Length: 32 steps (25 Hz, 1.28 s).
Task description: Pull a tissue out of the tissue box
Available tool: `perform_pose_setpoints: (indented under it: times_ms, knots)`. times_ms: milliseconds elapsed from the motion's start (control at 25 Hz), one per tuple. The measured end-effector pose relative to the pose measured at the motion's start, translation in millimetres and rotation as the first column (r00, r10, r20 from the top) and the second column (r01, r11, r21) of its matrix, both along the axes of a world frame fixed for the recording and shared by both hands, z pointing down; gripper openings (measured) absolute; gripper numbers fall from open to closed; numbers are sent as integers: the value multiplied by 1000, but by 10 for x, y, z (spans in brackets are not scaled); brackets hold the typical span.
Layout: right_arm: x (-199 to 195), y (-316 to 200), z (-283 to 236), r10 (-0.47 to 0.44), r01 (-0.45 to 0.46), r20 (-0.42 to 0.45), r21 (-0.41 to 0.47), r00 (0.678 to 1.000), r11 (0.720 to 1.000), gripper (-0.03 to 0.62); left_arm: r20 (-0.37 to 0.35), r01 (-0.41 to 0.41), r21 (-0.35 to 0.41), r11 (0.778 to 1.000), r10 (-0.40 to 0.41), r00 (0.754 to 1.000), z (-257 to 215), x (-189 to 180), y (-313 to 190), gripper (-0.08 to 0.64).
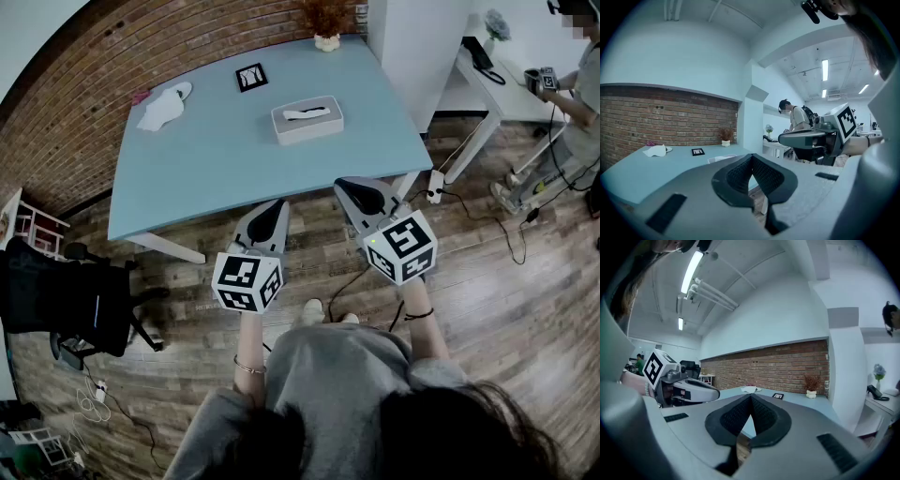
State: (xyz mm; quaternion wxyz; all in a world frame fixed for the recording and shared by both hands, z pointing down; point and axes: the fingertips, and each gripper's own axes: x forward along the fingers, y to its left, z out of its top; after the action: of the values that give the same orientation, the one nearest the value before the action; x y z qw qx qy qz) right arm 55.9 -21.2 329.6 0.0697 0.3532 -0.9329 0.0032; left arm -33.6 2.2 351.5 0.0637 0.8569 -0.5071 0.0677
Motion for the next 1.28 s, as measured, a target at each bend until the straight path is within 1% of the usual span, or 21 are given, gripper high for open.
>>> perform_pose_setpoints:
  times_ms: [440, 600, 800, 880, 1040, 1280]
  knots:
    - [171, 67, -35, 4, -4, 0, 14, 1000, 1000, -2, 6, -4, 12, 1000, 4, 1000, -45, 148, 49, 3]
    - [337, 106, -22, -2, 2, 5, 7, 1000, 1000, -2, 2, 8, 11, 1000, -8, 1000, -47, 261, 80, 3]
    - [516, 130, -21, -26, 26, 2, 2, 1000, 1000, -2, 20, 32, 18, 999, -32, 999, -89, 422, 108, 3]
    - [503, 128, -12, -35, 35, 2, 1, 999, 999, -2, 20, 36, 18, 999, -36, 999, -87, 446, 128, 3]
    - [424, 161, 56, -54, 54, -4, -12, 999, 998, -2, 20, 44, -10, 999, -43, 999, 30, 430, 182, 3]
    - [399, -20, 139, -53, 53, -4, -29, 999, 998, -2, 21, 37, -21, 999, -36, 999, 89, 423, 37, 3]
